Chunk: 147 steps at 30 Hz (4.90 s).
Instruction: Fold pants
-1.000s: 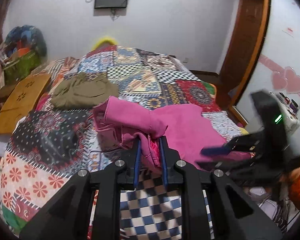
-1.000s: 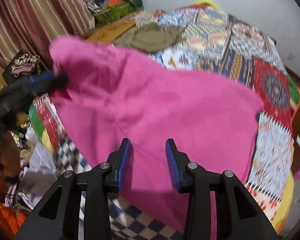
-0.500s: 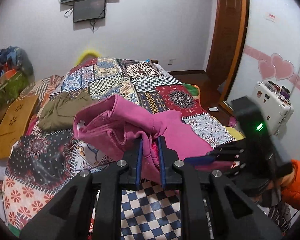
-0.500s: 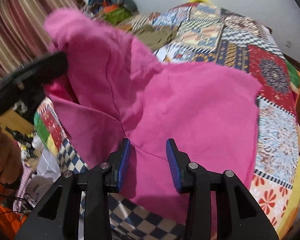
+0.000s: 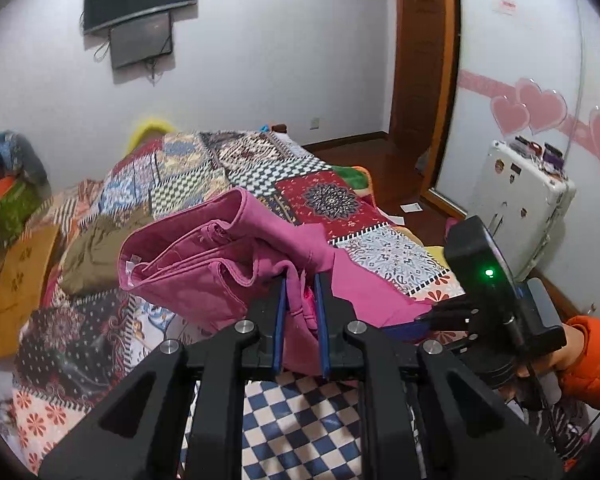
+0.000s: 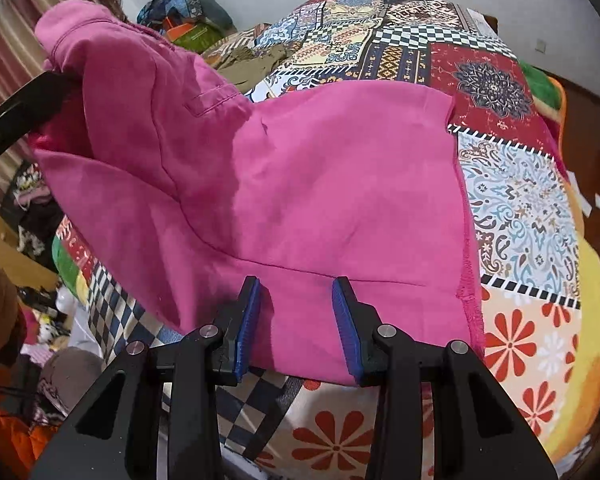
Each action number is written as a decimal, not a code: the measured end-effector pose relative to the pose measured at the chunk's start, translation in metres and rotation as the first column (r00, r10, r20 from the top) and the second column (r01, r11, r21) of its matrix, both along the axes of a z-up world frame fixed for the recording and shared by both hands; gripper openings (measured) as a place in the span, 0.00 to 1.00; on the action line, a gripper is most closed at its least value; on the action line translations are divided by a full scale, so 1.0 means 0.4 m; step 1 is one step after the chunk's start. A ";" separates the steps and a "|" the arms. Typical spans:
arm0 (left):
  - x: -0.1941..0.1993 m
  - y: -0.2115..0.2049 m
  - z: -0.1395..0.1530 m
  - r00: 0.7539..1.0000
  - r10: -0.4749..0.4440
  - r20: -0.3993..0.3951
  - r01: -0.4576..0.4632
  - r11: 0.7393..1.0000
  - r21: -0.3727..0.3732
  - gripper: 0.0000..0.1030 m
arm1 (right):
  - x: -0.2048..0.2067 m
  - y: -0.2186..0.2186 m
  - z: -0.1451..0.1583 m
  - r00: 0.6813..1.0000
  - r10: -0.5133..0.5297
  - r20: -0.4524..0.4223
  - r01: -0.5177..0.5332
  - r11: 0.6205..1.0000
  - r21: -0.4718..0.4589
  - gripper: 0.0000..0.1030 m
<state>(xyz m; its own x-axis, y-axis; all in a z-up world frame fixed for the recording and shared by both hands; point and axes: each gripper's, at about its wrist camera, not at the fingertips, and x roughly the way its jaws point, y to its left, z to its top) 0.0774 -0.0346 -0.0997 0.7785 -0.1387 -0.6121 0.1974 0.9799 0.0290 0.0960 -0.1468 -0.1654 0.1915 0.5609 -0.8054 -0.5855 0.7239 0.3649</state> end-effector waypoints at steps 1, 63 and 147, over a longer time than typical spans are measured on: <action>0.000 -0.006 0.004 1.000 -0.010 0.003 0.010 1.000 0.000 0.13 | 0.000 0.000 -0.001 1.000 -0.002 0.000 0.002 1.000 0.006 0.35; 0.206 -0.253 -0.218 0.873 -0.315 -0.372 0.277 0.949 -0.152 0.38 | 0.017 -0.317 0.052 0.943 -0.333 0.019 0.331 0.941 0.066 0.34; 0.577 0.144 -0.374 0.862 -0.174 -0.476 0.064 0.969 -0.239 0.44 | 0.069 -0.208 -0.036 0.906 -0.423 -0.026 0.423 0.906 -0.011 0.63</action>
<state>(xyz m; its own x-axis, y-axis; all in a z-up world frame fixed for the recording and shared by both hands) 0.3081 0.0231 -0.2492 0.3541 -0.3772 -0.8558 0.2474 0.9202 -0.3032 0.1235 -0.2302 -0.1797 0.3883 0.4283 -0.8160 -0.2143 0.9031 0.3720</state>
